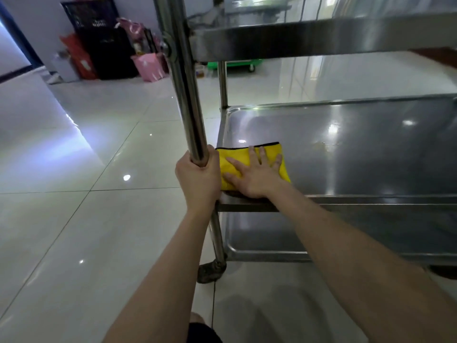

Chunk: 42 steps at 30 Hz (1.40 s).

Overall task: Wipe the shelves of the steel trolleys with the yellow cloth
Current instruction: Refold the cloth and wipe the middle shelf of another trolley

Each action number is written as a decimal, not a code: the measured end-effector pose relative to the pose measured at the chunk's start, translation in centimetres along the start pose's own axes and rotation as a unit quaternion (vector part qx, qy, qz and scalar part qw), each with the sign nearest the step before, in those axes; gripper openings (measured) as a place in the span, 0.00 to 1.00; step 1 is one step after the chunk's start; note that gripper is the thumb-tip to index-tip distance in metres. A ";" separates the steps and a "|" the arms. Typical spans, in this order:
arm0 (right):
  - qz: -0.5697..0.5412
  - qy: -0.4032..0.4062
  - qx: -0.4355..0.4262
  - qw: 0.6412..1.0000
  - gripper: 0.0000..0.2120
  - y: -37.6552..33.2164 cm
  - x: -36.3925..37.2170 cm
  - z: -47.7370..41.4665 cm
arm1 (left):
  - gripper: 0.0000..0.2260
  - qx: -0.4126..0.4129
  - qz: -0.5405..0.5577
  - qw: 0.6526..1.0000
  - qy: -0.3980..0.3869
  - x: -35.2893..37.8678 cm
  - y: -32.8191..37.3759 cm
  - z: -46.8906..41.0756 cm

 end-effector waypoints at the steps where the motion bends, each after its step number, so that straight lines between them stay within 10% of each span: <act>1: -0.002 0.003 -0.006 1.000 0.41 0.2 0.3 1.3 | 0.21 -0.008 0.002 1.000 -0.002 -0.1 0.0 0.0; 13: -0.044 -0.018 0.088 0.995 0.34 18.8 -0.2 9.5 | 0.18 0.006 -0.129 0.992 0.013 -1.6 0.8 0.6; 16: -0.042 -0.015 0.086 0.995 0.40 18.4 -0.2 9.8 | 0.18 0.221 -0.218 0.940 0.142 -1.8 5.3 5.9; 19: -0.043 -0.004 0.082 0.996 0.42 17.7 -0.2 9.7 | 0.11 0.359 -0.269 0.893 -0.037 7.4 6.2 9.6; 28: -0.049 0.004 0.063 0.997 0.41 17.8 0.4 8.8 | 0.30 0.057 -0.491 0.833 -0.247 15.4 -6.2 3.2; 42: -0.028 0.014 0.092 0.995 0.40 21.5 -4.3 -4.6 | 0.35 0.046 -0.489 0.835 -0.250 15.3 -5.9 4.2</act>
Point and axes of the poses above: each hand's wrist, its own z-axis away from the middle knuckle, its own x-axis out of the palm, y = z × x, the point moved 10 cm from there along -z, towards the middle knuckle, and after that the axes turned 6 degrees about -y, right-handed, at the moved point
